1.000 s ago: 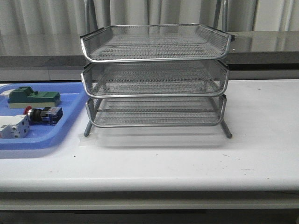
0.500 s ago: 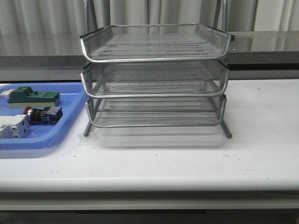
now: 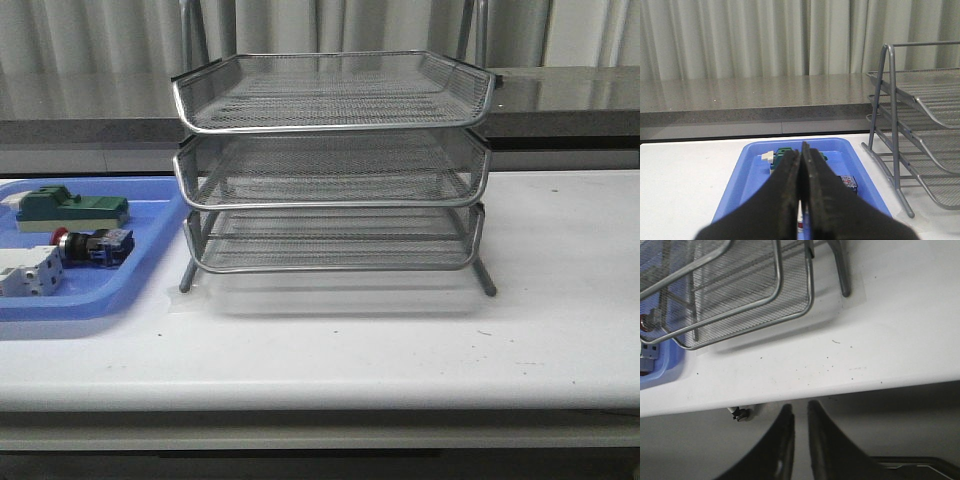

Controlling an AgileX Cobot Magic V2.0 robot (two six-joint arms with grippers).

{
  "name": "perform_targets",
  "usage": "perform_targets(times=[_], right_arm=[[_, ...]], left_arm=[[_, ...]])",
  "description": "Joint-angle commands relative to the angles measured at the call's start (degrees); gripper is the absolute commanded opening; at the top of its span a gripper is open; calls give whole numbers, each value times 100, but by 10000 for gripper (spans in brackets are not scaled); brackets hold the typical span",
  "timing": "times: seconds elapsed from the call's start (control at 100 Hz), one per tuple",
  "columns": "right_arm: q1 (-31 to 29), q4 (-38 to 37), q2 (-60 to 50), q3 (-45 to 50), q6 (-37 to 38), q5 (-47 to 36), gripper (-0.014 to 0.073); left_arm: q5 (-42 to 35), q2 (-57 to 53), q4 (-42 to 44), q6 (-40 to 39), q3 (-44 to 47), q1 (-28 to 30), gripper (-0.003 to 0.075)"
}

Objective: Place button on rack with both arms

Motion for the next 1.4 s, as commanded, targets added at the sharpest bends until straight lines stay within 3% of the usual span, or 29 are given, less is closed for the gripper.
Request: perform_targets(times=[0.0,0.11,0.28,0.43,0.77,0.9,1.05,1.39], right_arm=[[-10,334,165,-209,-18,-393,325],[-10,513,374,-209,-26,-764,489],[-4,978,628,-209,-326,-1285,495],[0,1730,935,-209,-1090,-1419,495],[0,4815,1661,-209,-4124,-1246,495],[0,6018,1968,-224,-5487,-846,495],[0,7059,2351,-338,-6505,-387,495],[0,7358,3147,-662,-6873,-2,495]], left_arm=[[-492,-181,4,-75,272,-44,-20],[-492,-181,4,-75,272,-44,-20],[-492,-181,4,-75,272,-44,-20],[-492,-181,4,-75,272,-44,-20],[-492,-181,4,-75,272,-44,-20],[-492,-181,4,-75,272,-44,-20],[-492,-181,4,-75,272,-44,-20],[-492,-181,4,-75,272,-44,-20]])
